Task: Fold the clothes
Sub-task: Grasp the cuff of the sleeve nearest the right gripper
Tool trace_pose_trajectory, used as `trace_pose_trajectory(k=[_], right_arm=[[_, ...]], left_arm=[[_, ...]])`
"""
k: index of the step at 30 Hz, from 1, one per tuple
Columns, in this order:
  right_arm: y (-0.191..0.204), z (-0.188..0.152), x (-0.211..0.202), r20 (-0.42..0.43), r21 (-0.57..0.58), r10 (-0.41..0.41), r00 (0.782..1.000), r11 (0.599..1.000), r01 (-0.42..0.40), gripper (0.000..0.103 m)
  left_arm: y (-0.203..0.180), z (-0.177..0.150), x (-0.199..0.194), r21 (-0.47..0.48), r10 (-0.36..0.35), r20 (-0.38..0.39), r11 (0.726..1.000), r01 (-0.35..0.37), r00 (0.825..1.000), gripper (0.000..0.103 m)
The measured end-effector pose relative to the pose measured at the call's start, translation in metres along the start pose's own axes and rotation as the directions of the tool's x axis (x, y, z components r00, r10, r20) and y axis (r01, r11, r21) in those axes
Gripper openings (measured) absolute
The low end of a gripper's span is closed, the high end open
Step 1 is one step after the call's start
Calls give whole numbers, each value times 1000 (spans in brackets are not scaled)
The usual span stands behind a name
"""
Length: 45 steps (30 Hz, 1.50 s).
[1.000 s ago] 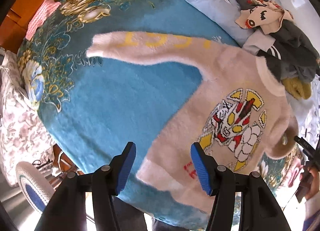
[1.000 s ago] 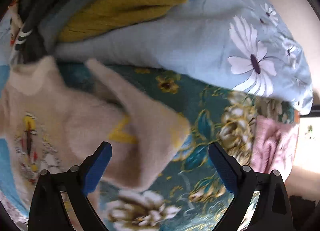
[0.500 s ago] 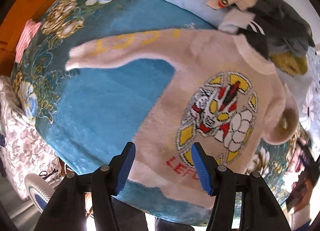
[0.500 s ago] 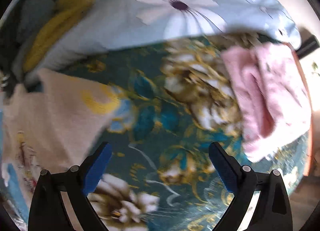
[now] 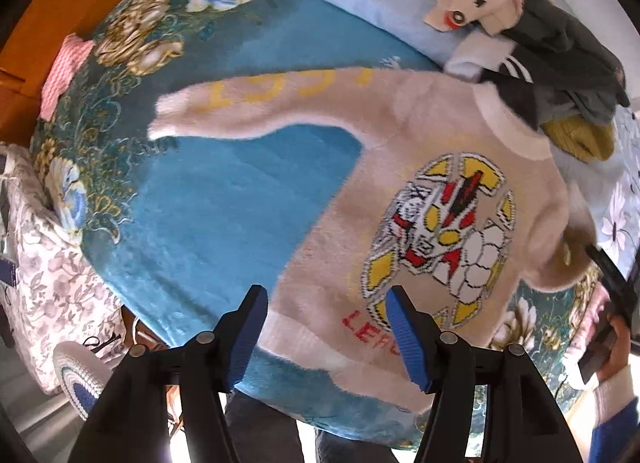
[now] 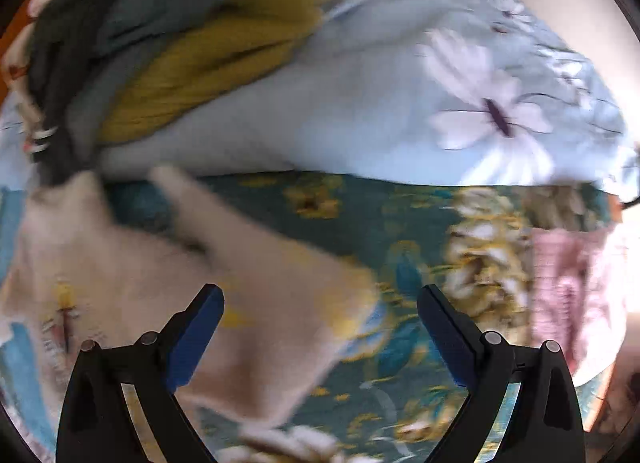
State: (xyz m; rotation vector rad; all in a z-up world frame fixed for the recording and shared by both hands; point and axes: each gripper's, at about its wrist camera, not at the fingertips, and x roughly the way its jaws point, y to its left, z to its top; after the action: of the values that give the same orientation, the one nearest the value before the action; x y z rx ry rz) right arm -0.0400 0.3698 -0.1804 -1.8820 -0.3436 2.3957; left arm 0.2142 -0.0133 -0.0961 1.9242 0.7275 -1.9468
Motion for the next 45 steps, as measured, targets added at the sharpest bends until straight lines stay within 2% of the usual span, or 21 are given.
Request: trace_pose_trajectory(k=[4,7,10,14,16,18,20,23,24,25,27,32,33,36,38,39,41,43,45], right_arm=[[-53,-25,-4,-1,164,-29,1000,986,29,98],[-92,-63,1,-46,314,-14,999,949,28,98],[-115,-103,16,-124,416,71,990,909,-13,98],[-134,-133,21,-93,539,226,970,830,-142,98],[-148,-142,21,-27,634,306,952,741,-220,98],[-164,-151,23,50,720,366,929,631,-288,98],[-179,-163,27,106,796,397,912,516,-317,98],[-198,-182,34,165,861,399,902,389,-330,97],[-204,-187,37,178,874,397,900,357,-330,94],[-209,-192,39,190,887,396,899,324,-330,86],[-219,-197,44,210,905,395,894,269,-331,76],[-235,-208,55,280,928,390,877,126,-351,65],[-237,-209,56,288,929,381,878,110,-352,57],[-240,-210,60,292,937,369,882,71,-341,42],[-242,-211,60,300,940,362,883,44,-338,26],[-242,-210,59,300,942,361,883,37,-335,14],[-243,-209,56,300,943,358,884,25,-331,12],[-243,-202,47,305,939,342,889,49,-341,10],[-241,-190,32,318,924,332,888,100,-369,10]], left_arm=[[1,-3,8,14,9,-23,1000,-9,1000,66],[-7,-5,14,32,1,-45,999,0,999,66],[-23,-8,20,90,11,-64,996,-5,998,66],[-40,-9,21,133,-2,-80,991,13,997,66],[-47,-10,21,158,2,-82,987,11,997,66],[-52,-12,20,184,11,-80,983,4,997,66],[-55,-13,21,202,25,-83,979,-7,996,66],[-56,-15,23,213,41,-89,977,-21,995,66],[-56,-15,24,216,46,-91,976,-26,995,66],[-56,-16,25,223,56,-93,974,-34,994,66],[-58,-18,27,232,66,-98,972,-42,993,66],[-67,-21,29,265,77,-105,963,-47,991,66],[-69,-22,29,273,79,-103,961,-49,991,66],[-73,-22,29,287,80,-102,957,-48,992,66],[-74,-21,29,289,76,-105,956,-43,992,66],[-74,-20,29,290,75,-105,956,-42,992,66],[-72,-20,28,289,71,-104,957,-38,992,66],[-69,-19,27,284,64,-102,958,-33,993,66],[-64,-18,26,275,59,-98,961,-30,993,66]])
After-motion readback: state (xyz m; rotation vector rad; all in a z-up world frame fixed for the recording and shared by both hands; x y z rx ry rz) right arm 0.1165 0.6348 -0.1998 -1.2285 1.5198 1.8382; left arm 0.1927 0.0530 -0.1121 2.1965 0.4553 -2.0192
